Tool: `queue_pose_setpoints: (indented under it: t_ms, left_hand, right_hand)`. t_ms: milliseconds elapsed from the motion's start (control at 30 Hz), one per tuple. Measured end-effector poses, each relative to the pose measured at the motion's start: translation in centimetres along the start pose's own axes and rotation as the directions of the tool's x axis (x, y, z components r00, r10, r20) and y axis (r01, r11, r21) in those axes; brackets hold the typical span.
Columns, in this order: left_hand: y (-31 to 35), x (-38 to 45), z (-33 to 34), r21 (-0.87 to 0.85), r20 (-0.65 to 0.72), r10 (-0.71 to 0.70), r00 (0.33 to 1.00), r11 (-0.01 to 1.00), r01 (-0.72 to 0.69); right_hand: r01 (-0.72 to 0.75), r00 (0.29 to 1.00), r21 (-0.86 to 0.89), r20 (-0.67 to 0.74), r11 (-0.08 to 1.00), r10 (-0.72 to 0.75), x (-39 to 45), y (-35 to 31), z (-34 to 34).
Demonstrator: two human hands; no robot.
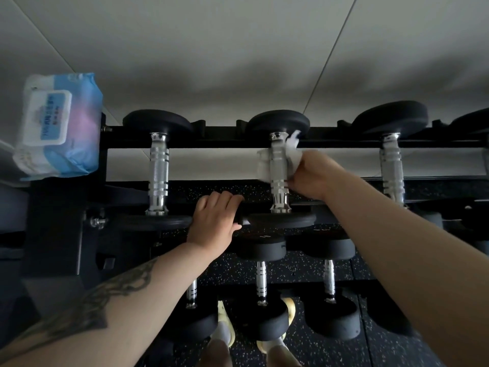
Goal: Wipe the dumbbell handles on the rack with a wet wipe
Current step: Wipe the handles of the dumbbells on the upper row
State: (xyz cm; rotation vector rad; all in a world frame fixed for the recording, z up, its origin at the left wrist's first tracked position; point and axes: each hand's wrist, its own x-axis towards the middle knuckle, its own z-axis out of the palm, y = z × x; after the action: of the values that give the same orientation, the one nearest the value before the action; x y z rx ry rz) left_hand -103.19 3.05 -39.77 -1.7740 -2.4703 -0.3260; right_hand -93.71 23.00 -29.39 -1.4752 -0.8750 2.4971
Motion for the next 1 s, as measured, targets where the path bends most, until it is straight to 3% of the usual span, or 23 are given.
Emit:
queue_pose_setpoints:
  t_ms: [33, 100, 167, 200, 300, 433, 500, 600, 633, 700, 767, 867, 1000]
  left_hand:
    - [0.0, 0.0, 0.0, 0.001, 0.001, -0.003, 1.0, 1.0, 0.003]
    - [0.0, 0.0, 0.0, 0.0, 0.003, -0.004, 1.0, 1.0, 0.004]
    - [0.0, -0.2, 0.0, -0.004, 0.003, -0.003, 1.0, 1.0, 0.003]
    - [0.0, -0.1, 0.0, -0.005, 0.004, -0.003, 1.0, 1.0, 0.003]
    - [0.0, -0.1, 0.0, -0.005, 0.012, -0.005, 1.0, 1.0, 0.005]
    - [0.1, -0.1, -0.1, -0.015, 0.011, -0.013, 1.0, 1.0, 0.013]
    - [0.0, -0.1, -0.1, -0.017, 0.012, -0.01, 1.0, 1.0, 0.01]
    - [0.0, -0.1, 0.0, -0.009, 0.007, -0.009, 1.0, 1.0, 0.009]
    - [0.0, -0.1, 0.0, -0.012, 0.008, -0.009, 1.0, 1.0, 0.009]
    - [0.0, -0.1, 0.0, -0.019, 0.007, -0.01, 1.0, 1.0, 0.011]
    - [0.0, -0.1, 0.0, -0.021, 0.007, -0.015, 1.0, 1.0, 0.015]
    - [0.0, -0.1, 0.0, -0.036, 0.011, -0.013, 1.0, 0.999, 0.013]
    - [0.0, -0.1, 0.1, -0.028, 0.013, -0.013, 1.0, 1.0, 0.014]
  right_hand:
    - [0.034, 0.997, 0.01, -0.074, 0.999, -0.033, 0.2, -0.6, 0.9]
    - [0.116, 0.947, -0.258, -0.264, 0.959, -0.185, 0.5, -0.4, 2.2]
    - [0.174, 0.855, -0.613, -0.294, 0.77, -0.427, -0.1, 0.6, 2.4]
    - [0.205, 0.82, -0.687, -0.268, 0.697, -0.506, -0.4, 1.1, 2.3]
    - [0.245, 0.758, -0.726, -0.27, 0.643, -0.594, -0.5, 1.7, 2.7]
    - [0.239, 0.704, -0.698, -0.354, 0.675, -0.616, 0.7, 1.2, 3.9]
    - [0.259, 0.753, -0.608, -0.359, 0.75, -0.551, 0.8, 1.0, 3.3]
    - [0.14, 0.851, -0.29, -0.453, 0.947, -0.265, 0.9, 0.7, 2.2]
    - [0.094, 0.876, -0.176, -0.454, 0.98, -0.166, 0.8, 0.8, 1.9]
    - [0.081, 0.892, -0.127, -0.434, 0.989, -0.129, 0.5, 1.3, 2.0]
    - [0.138, 0.866, -0.203, -0.449, 0.969, -0.218, 0.5, 1.5, 2.4]
    - [0.25, 0.764, -0.339, -0.506, 0.907, -0.4, -0.5, 1.5, 3.3]
    - [0.347, 0.603, -0.676, -0.37, 0.65, -0.707, -1.4, 2.0, 4.2]
